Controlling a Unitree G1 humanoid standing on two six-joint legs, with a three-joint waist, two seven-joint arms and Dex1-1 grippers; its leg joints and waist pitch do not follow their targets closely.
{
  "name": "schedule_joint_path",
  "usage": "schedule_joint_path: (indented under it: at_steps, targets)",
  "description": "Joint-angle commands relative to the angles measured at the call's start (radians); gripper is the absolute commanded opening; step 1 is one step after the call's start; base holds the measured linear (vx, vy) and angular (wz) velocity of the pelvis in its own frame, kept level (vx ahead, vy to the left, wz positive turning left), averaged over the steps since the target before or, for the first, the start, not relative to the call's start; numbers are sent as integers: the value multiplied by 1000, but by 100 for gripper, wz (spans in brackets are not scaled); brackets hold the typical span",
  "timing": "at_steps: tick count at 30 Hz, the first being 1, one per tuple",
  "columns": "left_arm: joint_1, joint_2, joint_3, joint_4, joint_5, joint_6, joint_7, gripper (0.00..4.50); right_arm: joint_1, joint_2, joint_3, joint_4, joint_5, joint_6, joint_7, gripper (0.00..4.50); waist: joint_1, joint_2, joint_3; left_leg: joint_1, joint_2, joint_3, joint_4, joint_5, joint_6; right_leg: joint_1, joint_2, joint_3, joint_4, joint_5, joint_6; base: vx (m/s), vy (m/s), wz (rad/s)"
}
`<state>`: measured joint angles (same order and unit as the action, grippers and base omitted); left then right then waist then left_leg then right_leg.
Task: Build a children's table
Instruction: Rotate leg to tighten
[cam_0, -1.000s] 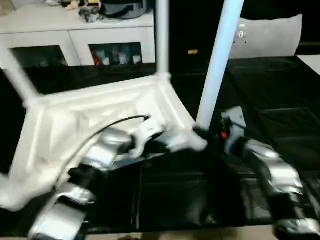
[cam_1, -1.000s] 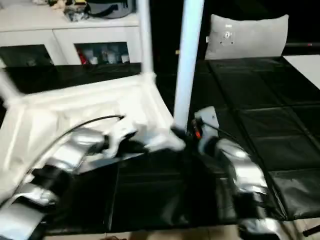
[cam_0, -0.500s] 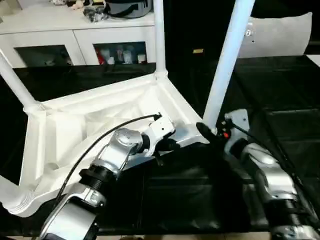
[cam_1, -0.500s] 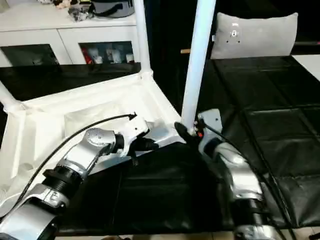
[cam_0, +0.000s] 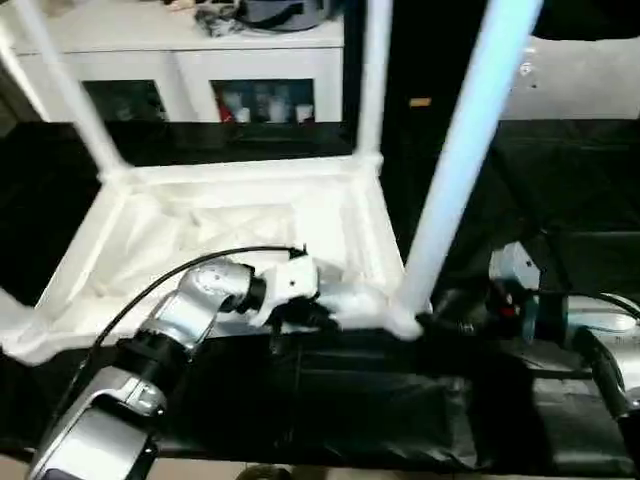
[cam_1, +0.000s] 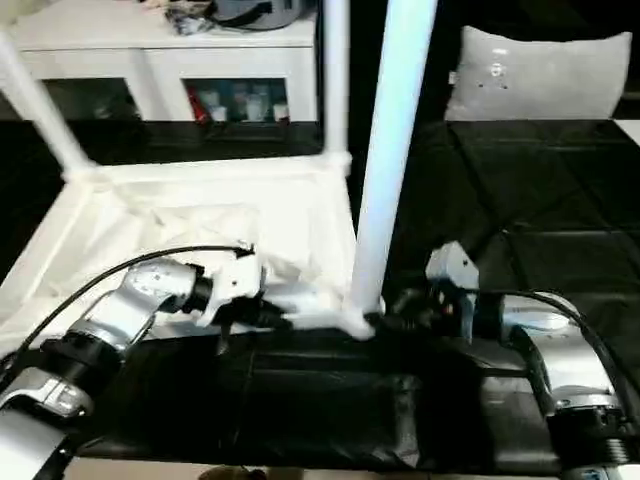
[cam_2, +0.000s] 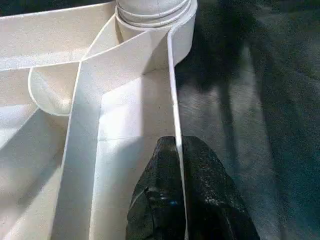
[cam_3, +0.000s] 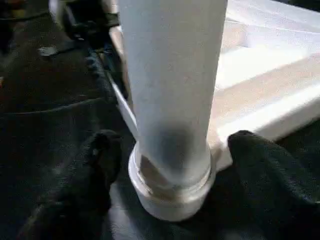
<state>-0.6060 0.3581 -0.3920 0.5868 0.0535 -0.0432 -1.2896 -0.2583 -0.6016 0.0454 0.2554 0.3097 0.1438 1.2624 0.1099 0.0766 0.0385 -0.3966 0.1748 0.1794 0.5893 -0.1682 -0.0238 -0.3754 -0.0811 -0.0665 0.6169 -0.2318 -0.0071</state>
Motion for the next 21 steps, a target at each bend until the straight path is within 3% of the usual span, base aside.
schedule_joint_path:
  at_steps: [1,2,5,8,12,13,21]
  targets:
    - [9,19,-45,-13,7,-30,-79,0,-9,-12,15,-17,22,9,44,339,0,-26,-62,21,62,-19,-53,-135,135,38,-77,41,-67,-19,-250,0,0,0]
    - [12,34,-61,-24,2,-46,-127,0,-11,-18,31,-25,33,26,93,311,5,-25,-61,21,63,-20,-53,-135,135,36,-77,41,-66,-25,-249,0,0,0]
    - [5,46,-80,-13,7,-82,-170,0,-16,-22,57,-23,43,32,150,306,10,-25,-61,22,65,-20,-54,-139,133,34,-78,42,-67,-39,-246,0,0,0]
    - [1,47,-86,-10,4,-98,-197,0,-24,-13,72,-10,34,19,170,268,14,-26,-60,24,66,-20,-57,-154,116,33,-78,42,-66,-61,-246,0,0,0]
    - [-2,48,-88,-14,-4,-98,-215,0,-24,-13,84,-9,40,25,193,249,17,-29,-59,25,66,-20,-58,-171,103,33,-81,43,-68,-79,-247,0,0,0]
    - [-2,49,-89,-16,-7,-97,-221,0,-22,-12,87,-11,45,35,202,224,19,-28,-59,24,65,-20,-58,-171,100,33,-81,43,-68,-86,-245,0,0,0]
    - [15,51,-78,-38,-35,-60,-245,0,-3,3,91,-29,81,73,216,192,25,-29,-62,23,64,-19,-55,-146,105,33,-80,43,-64,-62,-245,0,0,0]
